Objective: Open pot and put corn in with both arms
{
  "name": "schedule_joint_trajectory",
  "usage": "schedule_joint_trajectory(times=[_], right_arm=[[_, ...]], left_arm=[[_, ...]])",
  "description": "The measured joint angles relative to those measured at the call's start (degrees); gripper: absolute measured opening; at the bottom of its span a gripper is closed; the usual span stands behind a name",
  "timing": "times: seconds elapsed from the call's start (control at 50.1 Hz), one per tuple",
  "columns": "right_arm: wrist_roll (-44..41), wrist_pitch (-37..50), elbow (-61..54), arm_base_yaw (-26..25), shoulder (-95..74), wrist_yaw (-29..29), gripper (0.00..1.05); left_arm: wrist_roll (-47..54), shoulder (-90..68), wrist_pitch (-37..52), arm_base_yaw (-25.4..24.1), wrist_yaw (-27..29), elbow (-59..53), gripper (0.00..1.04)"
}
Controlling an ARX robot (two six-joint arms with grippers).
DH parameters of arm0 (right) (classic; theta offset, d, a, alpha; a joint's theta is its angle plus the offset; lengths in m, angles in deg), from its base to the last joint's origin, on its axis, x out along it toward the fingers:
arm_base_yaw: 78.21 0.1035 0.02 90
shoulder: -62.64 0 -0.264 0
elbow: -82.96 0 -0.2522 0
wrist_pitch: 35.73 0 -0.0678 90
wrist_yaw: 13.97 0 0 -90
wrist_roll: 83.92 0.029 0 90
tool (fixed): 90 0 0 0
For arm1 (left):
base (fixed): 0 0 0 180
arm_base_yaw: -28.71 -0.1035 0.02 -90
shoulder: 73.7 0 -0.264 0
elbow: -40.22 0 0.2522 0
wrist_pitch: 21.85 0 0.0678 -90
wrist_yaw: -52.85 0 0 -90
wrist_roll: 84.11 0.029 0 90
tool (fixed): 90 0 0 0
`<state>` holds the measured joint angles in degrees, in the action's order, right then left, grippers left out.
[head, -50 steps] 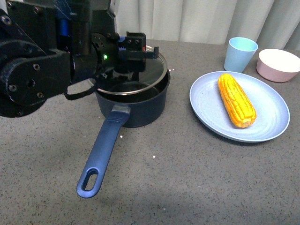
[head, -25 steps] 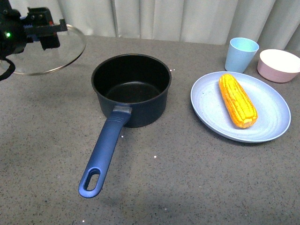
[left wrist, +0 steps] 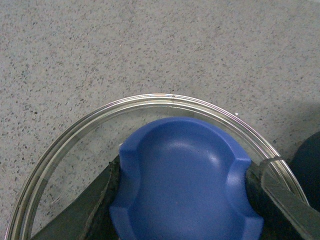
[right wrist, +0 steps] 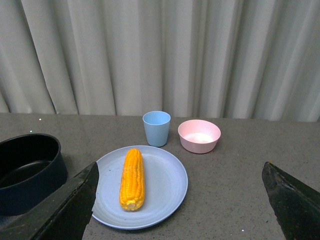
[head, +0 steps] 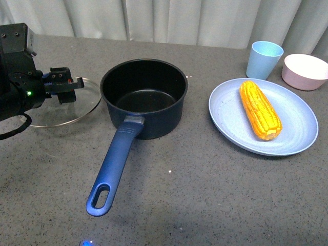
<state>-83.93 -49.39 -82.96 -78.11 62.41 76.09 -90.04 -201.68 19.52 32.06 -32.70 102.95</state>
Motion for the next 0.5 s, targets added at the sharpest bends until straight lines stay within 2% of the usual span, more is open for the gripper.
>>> schedule_joint_trajectory(times=[0.499], right_arm=[[0.00, 0.00, 0.00, 0.00, 0.00, 0.00, 0.96]], left_arm=[[-1.05, -2.29, -3.96, -0.04, -1.68, 1.84, 0.56]])
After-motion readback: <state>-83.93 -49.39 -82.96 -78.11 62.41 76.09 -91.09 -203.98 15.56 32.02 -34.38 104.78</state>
